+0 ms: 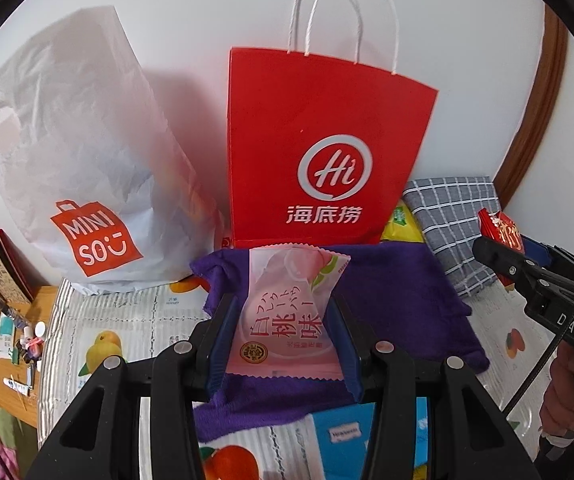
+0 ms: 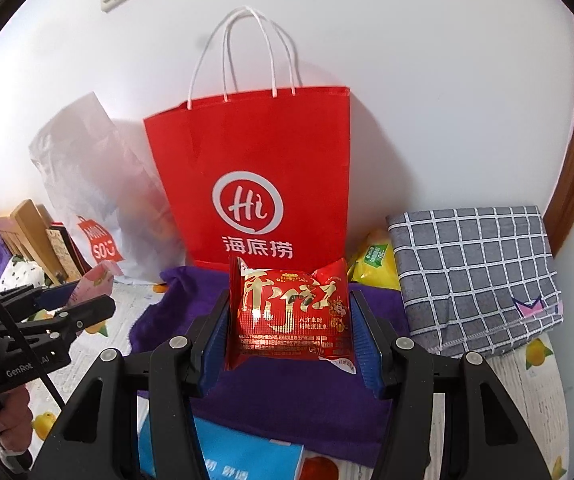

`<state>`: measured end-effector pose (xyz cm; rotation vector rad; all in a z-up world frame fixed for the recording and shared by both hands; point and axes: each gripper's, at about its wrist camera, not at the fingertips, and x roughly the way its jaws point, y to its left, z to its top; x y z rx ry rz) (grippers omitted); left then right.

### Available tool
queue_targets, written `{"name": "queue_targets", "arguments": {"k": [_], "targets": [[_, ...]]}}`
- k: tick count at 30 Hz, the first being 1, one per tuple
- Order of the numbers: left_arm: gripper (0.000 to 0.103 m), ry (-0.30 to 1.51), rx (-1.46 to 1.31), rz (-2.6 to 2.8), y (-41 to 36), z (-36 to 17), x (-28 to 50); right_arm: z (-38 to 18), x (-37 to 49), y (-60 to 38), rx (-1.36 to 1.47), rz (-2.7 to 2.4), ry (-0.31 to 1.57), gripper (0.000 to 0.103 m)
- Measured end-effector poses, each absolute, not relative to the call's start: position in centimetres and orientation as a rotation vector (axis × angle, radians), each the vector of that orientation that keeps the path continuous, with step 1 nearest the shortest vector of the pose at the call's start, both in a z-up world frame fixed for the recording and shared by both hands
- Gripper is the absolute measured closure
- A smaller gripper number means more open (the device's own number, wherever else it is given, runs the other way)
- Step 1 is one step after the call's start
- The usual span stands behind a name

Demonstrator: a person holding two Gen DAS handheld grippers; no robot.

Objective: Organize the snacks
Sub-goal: 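Carry the red cake and pink candy up toward the purple towel, then lower both snacks onto the purple towel and open both tools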

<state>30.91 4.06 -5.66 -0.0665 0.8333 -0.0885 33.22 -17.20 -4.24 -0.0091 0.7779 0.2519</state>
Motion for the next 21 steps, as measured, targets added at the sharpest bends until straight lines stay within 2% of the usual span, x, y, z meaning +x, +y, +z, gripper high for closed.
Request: {"name": "queue_targets", "arguments": {"k": [12,21], "targets": [[0.059,0.918,-0.107,-0.092,5.5,-9.6,35.5,-7.9,37.0,-19.4,0.069,0.252,0.839,0.048],[0.059,1.003,-0.096,-0.086,4.7,-13.1,36.8,-12.9,39.3,-19.2,0.018,0.263,0.988,0.048]]}}
